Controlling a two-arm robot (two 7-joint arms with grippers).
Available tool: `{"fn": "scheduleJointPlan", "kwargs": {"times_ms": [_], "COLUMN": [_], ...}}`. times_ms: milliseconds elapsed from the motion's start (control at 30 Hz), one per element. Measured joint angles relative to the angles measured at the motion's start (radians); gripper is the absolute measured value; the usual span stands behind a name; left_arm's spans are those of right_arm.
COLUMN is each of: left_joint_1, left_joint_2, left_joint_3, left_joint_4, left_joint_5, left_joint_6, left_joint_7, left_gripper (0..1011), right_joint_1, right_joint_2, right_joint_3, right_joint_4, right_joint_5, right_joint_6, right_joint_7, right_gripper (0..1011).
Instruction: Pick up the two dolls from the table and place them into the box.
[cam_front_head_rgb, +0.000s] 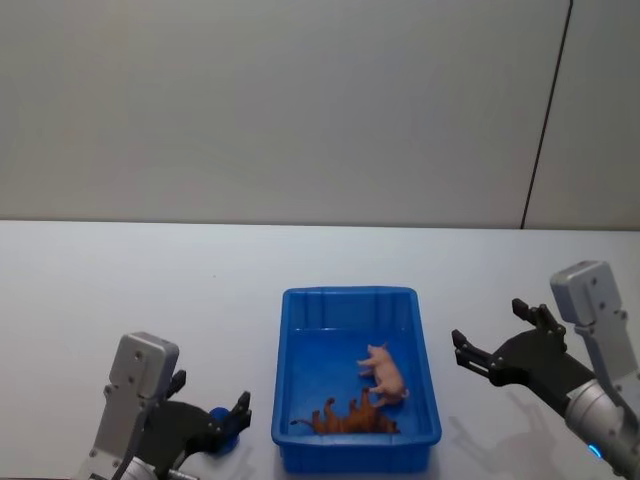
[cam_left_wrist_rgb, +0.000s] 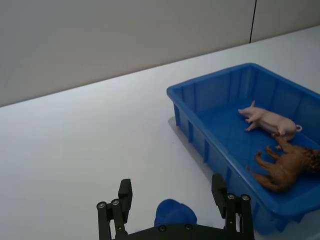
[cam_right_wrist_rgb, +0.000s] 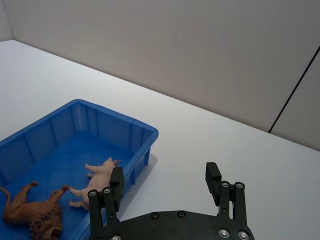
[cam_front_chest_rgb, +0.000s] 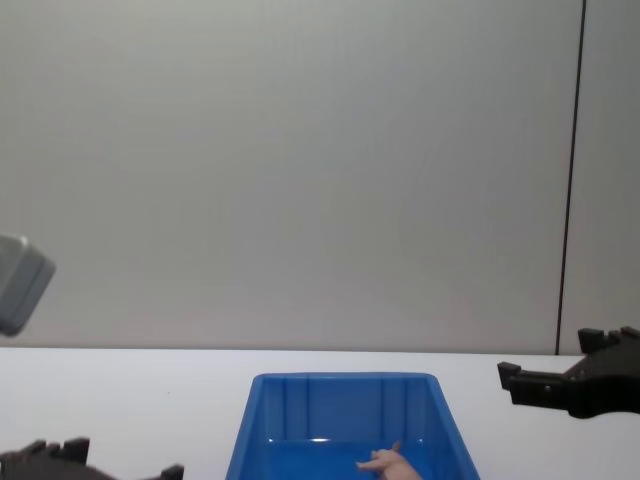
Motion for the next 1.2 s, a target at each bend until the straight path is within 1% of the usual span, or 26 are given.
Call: {"fn": "scheduleJointPlan", "kwargs": {"times_ms": [233, 533, 600, 633, 667, 700, 733, 800, 833, 867, 933, 967, 1000, 1067, 1133, 1200], "left_joint_1": [-0.004, -0.013, -0.016, -0.018, -0.019, -0.02, -0.02, -0.023, -0.024, -0.025, -0.028, -0.028, -0.029, -0.03, -0.031, -0.032], "left_joint_2": [-0.001, -0.005, -0.006, -0.007, -0.007, -0.008, -0.008, -0.009, -0.01, -0.01, -0.011, -0.011, -0.012, -0.012, -0.012, -0.012], "left_joint_3": [-0.005, -0.009, -0.01, -0.011, -0.011, -0.011, -0.012, -0.012, -0.013, -0.013, -0.014, -0.014, -0.014, -0.015, -0.015, -0.016], "left_joint_4": [0.041, 0.072, 0.079, 0.082, 0.084, 0.087, 0.088, 0.093, 0.095, 0.098, 0.102, 0.103, 0.104, 0.107, 0.11, 0.112], "left_joint_5": [-0.007, -0.01, -0.01, -0.011, -0.011, -0.011, -0.011, -0.011, -0.011, -0.011, -0.009, -0.009, -0.008, -0.007, -0.004, -0.001], "left_joint_6": [0.014, 0.039, 0.047, 0.053, 0.055, 0.057, 0.06, 0.067, 0.071, 0.074, 0.08, 0.081, 0.083, 0.086, 0.089, 0.092], "left_joint_7": [-0.045, -0.093, -0.104, -0.113, -0.117, -0.121, -0.126, -0.136, -0.141, -0.145, -0.155, -0.158, -0.16, -0.165, -0.172, -0.178], "left_gripper": [1002, 1001, 981, 944, 944, 918, 867, 835, 780, 780, 728, 685, 685, 583, 525, 437], "right_joint_1": [0.0, 0.0, 0.0, 0.0, 0.0, 0.0, 0.0, 0.0, 0.0, 0.0, 0.0, 0.0, 0.0, 0.0, 0.0, 0.0], "right_joint_2": [0.001, 0.001, 0.001, 0.001, 0.001, 0.001, 0.001, 0.001, 0.001, 0.001, 0.001, 0.001, 0.001, 0.001, 0.001, 0.001], "right_joint_3": [0.0, 0.0, 0.0, 0.0, 0.0, 0.0, 0.0, 0.0, 0.0, 0.0, 0.0, 0.0, 0.0, 0.0, 0.0, 0.0], "right_joint_4": [0.0, 0.0, 0.0, 0.0, 0.0, 0.0, 0.0, 0.0, 0.0, 0.0, 0.0, 0.0, 0.0, 0.0, 0.0, 0.0], "right_joint_5": [0.0, 0.0, 0.0, 0.0, 0.0, 0.0, 0.0, 0.0, 0.0, 0.0, 0.0, 0.0, 0.0, 0.0, 0.0, 0.0], "right_joint_6": [0.0, 0.0, 0.0, 0.0, 0.0, 0.0, 0.0, 0.0, 0.0, 0.0, 0.0, 0.0, 0.0, 0.0, 0.0, 0.0], "right_joint_7": [0.0, 0.0, 0.0, 0.0, 0.0, 0.0, 0.0, 0.0, 0.0, 0.0, 0.0, 0.0, 0.0, 0.0, 0.0, 0.0], "right_gripper": [1001, 1001, 1001, 1001, 1001, 1001, 1001, 1001, 1001, 1001, 1001, 1001, 1001, 1001, 1001, 1001]}}
